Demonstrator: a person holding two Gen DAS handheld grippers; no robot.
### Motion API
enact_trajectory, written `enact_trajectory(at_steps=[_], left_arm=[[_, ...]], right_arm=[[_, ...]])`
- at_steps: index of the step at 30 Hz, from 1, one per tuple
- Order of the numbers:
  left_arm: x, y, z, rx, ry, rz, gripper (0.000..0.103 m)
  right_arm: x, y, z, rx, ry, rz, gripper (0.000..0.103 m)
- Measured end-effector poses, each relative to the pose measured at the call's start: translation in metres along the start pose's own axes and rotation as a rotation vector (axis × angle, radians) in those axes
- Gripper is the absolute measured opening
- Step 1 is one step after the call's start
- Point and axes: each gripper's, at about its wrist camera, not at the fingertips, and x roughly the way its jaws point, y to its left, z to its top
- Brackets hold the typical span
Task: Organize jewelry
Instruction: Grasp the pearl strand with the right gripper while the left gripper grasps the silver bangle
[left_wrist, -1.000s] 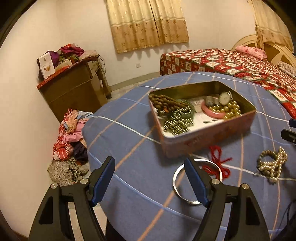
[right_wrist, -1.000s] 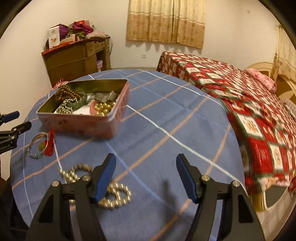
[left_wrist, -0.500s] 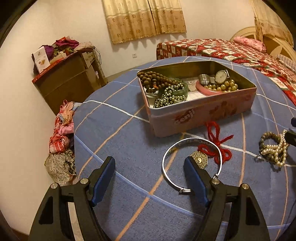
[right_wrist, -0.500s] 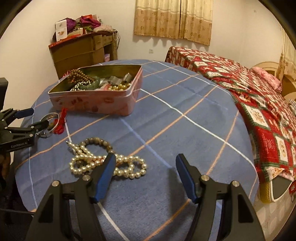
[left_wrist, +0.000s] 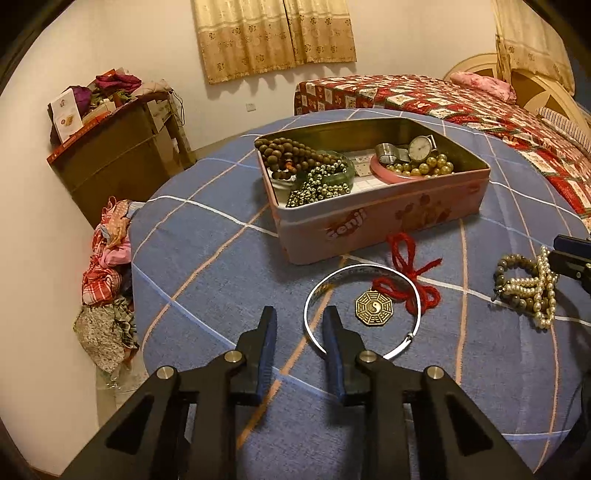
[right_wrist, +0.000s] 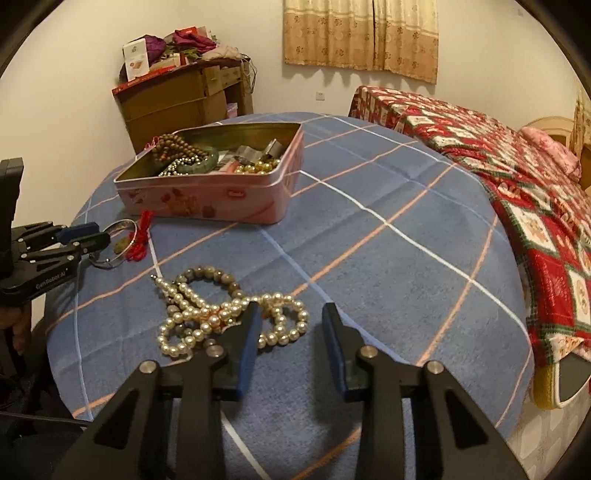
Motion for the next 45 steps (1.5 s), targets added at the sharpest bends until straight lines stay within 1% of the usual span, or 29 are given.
enact_trajectory(at_steps=[1, 2, 3, 5, 10, 13, 14, 15, 17, 18, 19, 21, 24, 25, 26, 28, 29, 30, 32, 34, 36, 38, 41, 42, 44, 45], left_arm=[[0.000, 0.000, 0.000, 0.000, 0.000, -0.008, 0.016], [0.000, 0.001, 0.000, -0.003, 0.001, -0.016, 0.010], [0.000, 0.001, 0.000, -0.003, 0.001, -0.020, 0.008], [0.000, 0.000, -0.001, 0.004, -0.003, -0.022, 0.007], [-0.004, 0.006, 0.001, -0.020, -0.018, -0.036, 0.002], [-0.014, 0.009, 0.004, -0.024, -0.047, -0.019, 0.002], [-0.018, 0.010, 0.006, -0.022, -0.055, -0.016, 0.002], [-0.022, 0.011, 0.007, -0.020, -0.064, -0.011, 0.002], [-0.027, 0.013, 0.009, -0.024, -0.078, -0.006, 0.002], [-0.029, 0.014, 0.010, -0.027, -0.084, -0.008, 0.002], [-0.032, 0.015, 0.011, -0.031, -0.090, -0.010, 0.002], [-0.037, 0.016, 0.014, -0.037, -0.106, -0.008, 0.002], [-0.046, 0.016, 0.019, -0.038, -0.125, -0.011, 0.002], [-0.048, 0.016, 0.019, -0.039, -0.130, -0.011, 0.002], [-0.049, 0.015, 0.020, -0.039, -0.134, -0.011, 0.002], [-0.048, 0.014, 0.020, -0.038, -0.131, -0.017, 0.002], [-0.048, 0.013, 0.020, -0.039, -0.129, -0.015, 0.002], [-0.047, 0.012, 0.019, -0.040, -0.127, -0.014, 0.002], [-0.045, 0.013, 0.018, -0.041, -0.123, -0.013, 0.002], [-0.044, 0.015, 0.017, -0.045, -0.121, -0.006, 0.002], [-0.043, 0.019, 0.017, -0.059, -0.118, -0.006, 0.002], [-0.042, 0.022, 0.017, -0.067, -0.116, -0.005, 0.002], [-0.042, 0.021, 0.016, -0.068, -0.115, -0.010, 0.002], [-0.042, 0.020, 0.016, -0.067, -0.115, -0.012, 0.002], [-0.040, 0.018, 0.015, -0.063, -0.112, -0.017, 0.002], [-0.040, 0.016, 0.015, -0.060, -0.110, -0.021, 0.002]], right_arm=[[0.000, -0.001, 0.000, 0.002, -0.001, -0.007, 0.038], [0.002, -0.001, -0.001, 0.006, 0.008, 0.005, 0.038], [0.003, -0.001, -0.001, 0.008, 0.011, 0.014, 0.038], [0.004, 0.000, -0.002, 0.002, 0.008, 0.014, 0.038], [0.006, -0.001, -0.002, 0.009, 0.007, 0.021, 0.038], [0.006, -0.001, -0.004, 0.001, 0.001, 0.031, 0.038], [0.006, 0.000, -0.003, 0.000, -0.001, 0.033, 0.036], [0.005, 0.000, -0.003, 0.001, -0.005, 0.038, 0.026], [0.004, 0.002, -0.003, -0.008, -0.010, 0.048, 0.021], [0.003, 0.003, -0.003, -0.014, -0.017, 0.040, 0.015], [0.002, 0.004, -0.002, -0.018, -0.021, 0.040, 0.013], [0.000, 0.005, -0.001, -0.019, -0.027, 0.043, 0.010], [-0.005, 0.003, 0.002, -0.015, -0.039, 0.042, 0.010], [-0.007, 0.001, 0.004, -0.008, -0.043, 0.043, 0.010], [-0.011, -0.001, 0.006, 0.011, -0.060, 0.043, 0.013], [-0.013, -0.005, 0.009, 0.039, -0.066, 0.067, 0.023], [-0.011, -0.004, 0.010, 0.043, -0.058, 0.077, 0.037], [-0.010, -0.003, 0.011, 0.044, -0.051, 0.078, 0.049], [-0.006, 0.001, 0.011, 0.058, -0.021, 0.054, 0.050], [-0.006, 0.007, 0.012, 0.060, 0.017, 0.069, 0.049], [-0.011, 0.014, 0.013, 0.052, 0.040, 0.055, 0.048], [-0.012, 0.017, 0.012, 0.074, 0.074, 0.089, 0.048], [-0.002, 0.021, 0.008, 0.079, 0.108, 0.087, 0.049], [0.001, 0.021, 0.007, 0.084, 0.112, 0.082, 0.050], [0.007, 0.019, 0.008, 0.110, 0.099, 0.109, 0.050], [0.011, 0.018, 0.010, 0.117, 0.089, 0.108, 0.050]])
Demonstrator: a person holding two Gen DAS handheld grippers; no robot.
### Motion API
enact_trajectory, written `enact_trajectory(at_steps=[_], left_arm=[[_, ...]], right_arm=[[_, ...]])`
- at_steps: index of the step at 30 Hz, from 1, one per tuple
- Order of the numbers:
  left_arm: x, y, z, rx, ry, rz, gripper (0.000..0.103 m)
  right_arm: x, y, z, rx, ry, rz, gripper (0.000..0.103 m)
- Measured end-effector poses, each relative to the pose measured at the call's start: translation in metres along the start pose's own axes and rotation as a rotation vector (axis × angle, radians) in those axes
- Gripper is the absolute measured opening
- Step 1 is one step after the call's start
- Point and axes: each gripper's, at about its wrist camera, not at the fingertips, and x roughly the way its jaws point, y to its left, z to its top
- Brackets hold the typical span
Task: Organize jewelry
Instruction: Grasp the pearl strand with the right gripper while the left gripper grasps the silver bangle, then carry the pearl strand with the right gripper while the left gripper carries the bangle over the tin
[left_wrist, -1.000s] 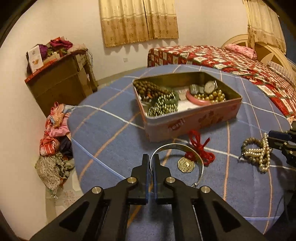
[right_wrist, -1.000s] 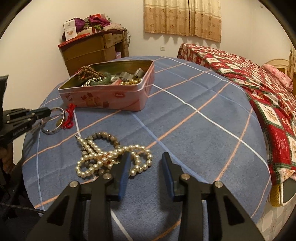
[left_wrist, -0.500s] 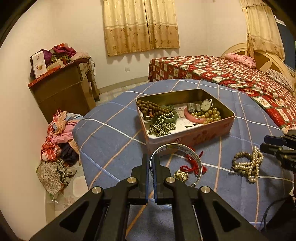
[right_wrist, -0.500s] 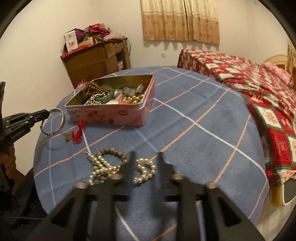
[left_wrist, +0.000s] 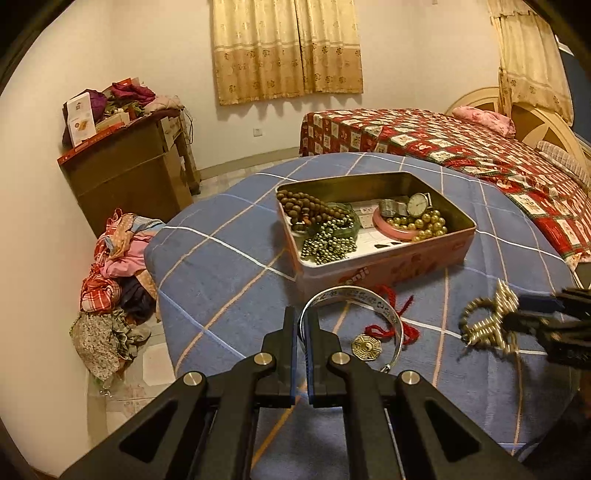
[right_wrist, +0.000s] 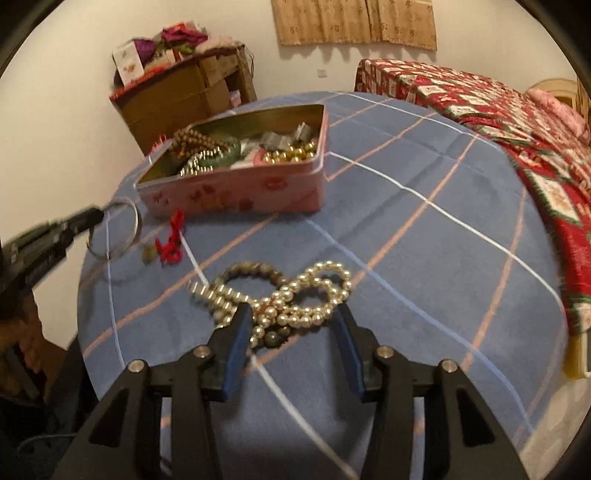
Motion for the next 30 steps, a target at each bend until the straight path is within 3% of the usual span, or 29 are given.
enact_trajectory(at_steps=[2, 10, 13, 16, 17, 18, 30], left_arm=[[0.000, -0.001, 0.000, 0.004, 0.001, -0.002, 0.002], [0.005, -0.002, -0.002, -0.001, 0.009, -0.007, 0.002], [0.010, -0.004, -0.004, 0.002, 0.012, -0.006, 0.002], [0.015, -0.004, -0.005, 0.000, 0.017, -0.004, 0.002], [0.016, -0.003, -0.006, -0.005, 0.019, -0.007, 0.002], [0.016, -0.002, -0.006, -0.010, 0.020, -0.011, 0.002], [-0.006, -0.001, 0.009, -0.015, -0.035, -0.024, 0.002]], right_arm=[[0.005, -0.002, 0.005, 0.012, -0.026, -0.021, 0.050], [0.008, -0.008, 0.026, 0.098, -0.036, 0.062, 0.054], [0.014, -0.004, 0.029, 0.093, -0.019, 0.007, 0.054], [0.022, 0.000, 0.028, 0.075, -0.018, -0.025, 0.035], [0.022, 0.001, 0.027, 0.070, -0.022, -0.019, 0.020], [0.021, 0.000, 0.027, 0.072, -0.022, -0.008, 0.018], [-0.022, 0.015, 0.030, -0.040, -0.180, -0.030, 0.015]])
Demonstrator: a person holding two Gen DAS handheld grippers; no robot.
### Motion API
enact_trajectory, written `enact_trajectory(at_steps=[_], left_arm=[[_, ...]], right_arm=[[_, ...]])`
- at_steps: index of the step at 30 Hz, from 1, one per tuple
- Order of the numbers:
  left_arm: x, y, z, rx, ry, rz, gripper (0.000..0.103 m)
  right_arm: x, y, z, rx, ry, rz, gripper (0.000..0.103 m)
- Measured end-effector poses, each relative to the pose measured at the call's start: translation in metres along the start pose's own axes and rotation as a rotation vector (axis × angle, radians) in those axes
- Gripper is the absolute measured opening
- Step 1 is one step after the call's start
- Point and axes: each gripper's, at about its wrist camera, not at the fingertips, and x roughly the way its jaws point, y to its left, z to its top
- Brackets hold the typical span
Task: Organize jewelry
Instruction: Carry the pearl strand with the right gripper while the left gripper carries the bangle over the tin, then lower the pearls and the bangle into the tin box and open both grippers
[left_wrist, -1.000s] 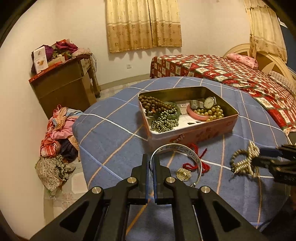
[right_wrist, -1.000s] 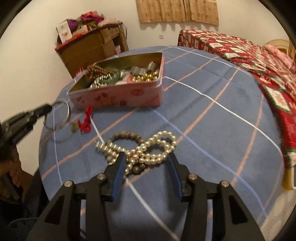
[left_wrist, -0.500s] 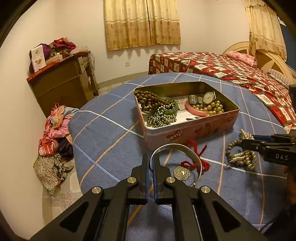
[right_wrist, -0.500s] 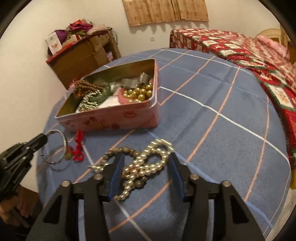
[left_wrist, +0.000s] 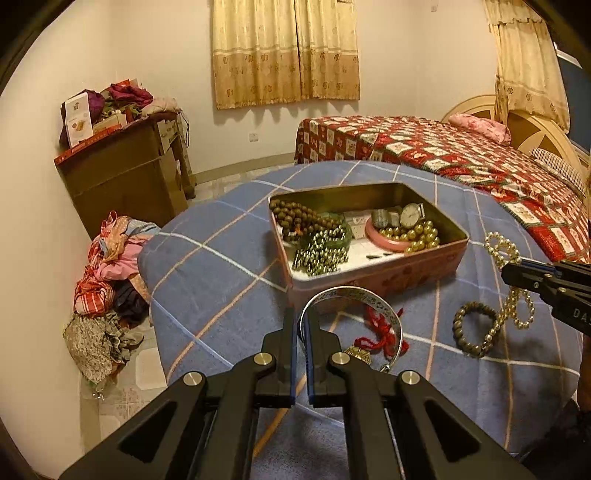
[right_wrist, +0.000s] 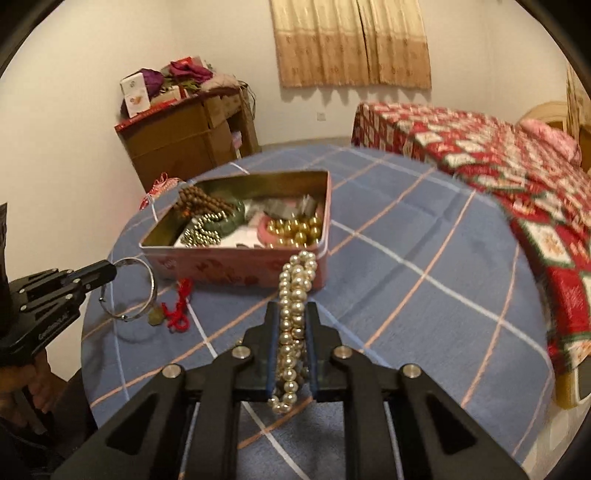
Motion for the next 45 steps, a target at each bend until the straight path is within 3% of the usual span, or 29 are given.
enact_trajectory(at_steps=[8, 18, 31, 45], left_arm=[[-0.013, 0.001, 0.019, 0.010, -0.051, 0.019, 0.002], [-0.011, 0.003, 0.050, 0.036, -0.089, 0.060, 0.002], [0.018, 0.006, 0.080, 0.071, -0.090, 0.094, 0.002], [0.063, -0.001, 0.093, 0.118, -0.049, 0.105, 0.002]], right_arm=[[-0.019, 0.013, 0.023, -0.067, -0.080, -0.001, 0.015], [-0.011, 0.016, 0.052, -0.107, -0.124, 0.000, 0.015], [0.017, 0.019, 0.089, -0.138, -0.124, 0.003, 0.015], [0.056, 0.022, 0.098, -0.191, -0.070, -0.030, 0.015]])
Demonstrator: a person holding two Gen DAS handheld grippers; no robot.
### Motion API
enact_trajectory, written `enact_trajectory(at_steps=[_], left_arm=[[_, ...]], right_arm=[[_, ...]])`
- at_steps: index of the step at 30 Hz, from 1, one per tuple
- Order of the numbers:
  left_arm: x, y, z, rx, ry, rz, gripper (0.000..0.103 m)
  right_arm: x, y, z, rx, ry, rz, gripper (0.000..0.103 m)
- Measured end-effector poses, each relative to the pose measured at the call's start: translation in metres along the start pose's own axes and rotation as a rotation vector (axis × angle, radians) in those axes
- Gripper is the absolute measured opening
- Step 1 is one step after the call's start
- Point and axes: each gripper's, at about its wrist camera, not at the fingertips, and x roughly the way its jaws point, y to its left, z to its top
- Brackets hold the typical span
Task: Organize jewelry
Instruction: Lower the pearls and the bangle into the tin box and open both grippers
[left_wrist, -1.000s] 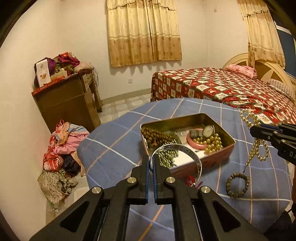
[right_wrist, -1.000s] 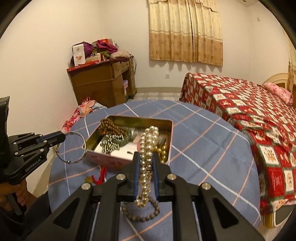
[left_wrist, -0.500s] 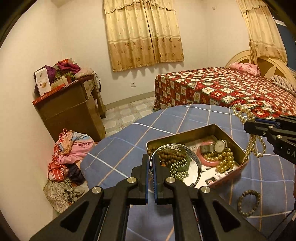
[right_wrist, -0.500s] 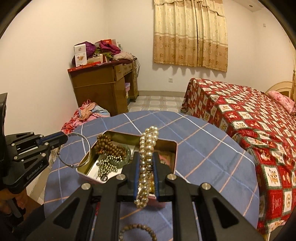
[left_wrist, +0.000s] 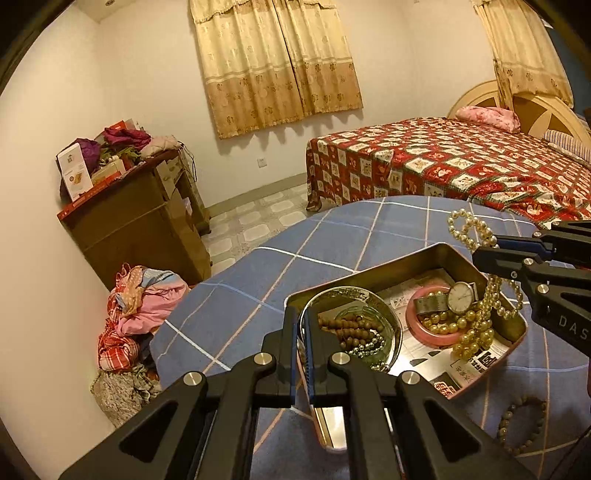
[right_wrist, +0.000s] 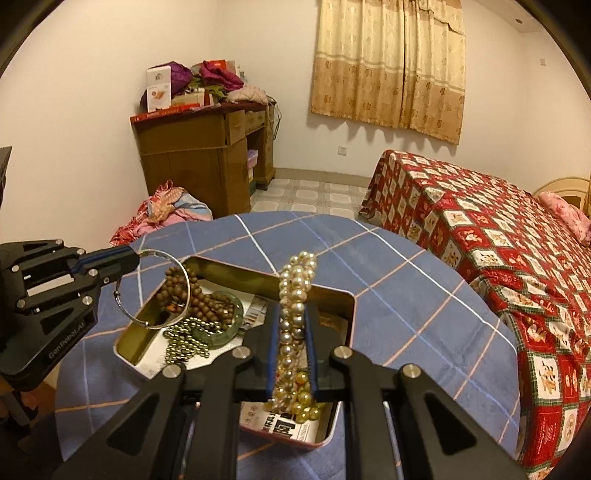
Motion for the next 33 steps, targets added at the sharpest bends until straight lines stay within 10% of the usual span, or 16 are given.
enact_trajectory(at_steps=[22, 25, 27, 33], left_arm=[[0.021, -0.020, -0.010, 0.076, 0.048, -0.017, 0.005], [0.023, -0.019, -0.010, 0.075, 0.057, 0.002, 0.030], [0.020, -0.016, -0.012, 0.060, 0.035, 0.034, 0.080], [0.017, -0.014, -0.013, 0.063, 0.021, 0.059, 0.082]], right_arm=[[0.027, 0.006, -0.006, -0.019, 0.071, -0.027, 0.023], [0.026, 0.004, -0.007, -0.010, 0.064, -0.033, 0.052], [0.024, 0.003, -0.008, -0.010, 0.057, -0.038, 0.052], [0.019, 0.001, -0.013, 0.002, 0.054, -0.052, 0.057]])
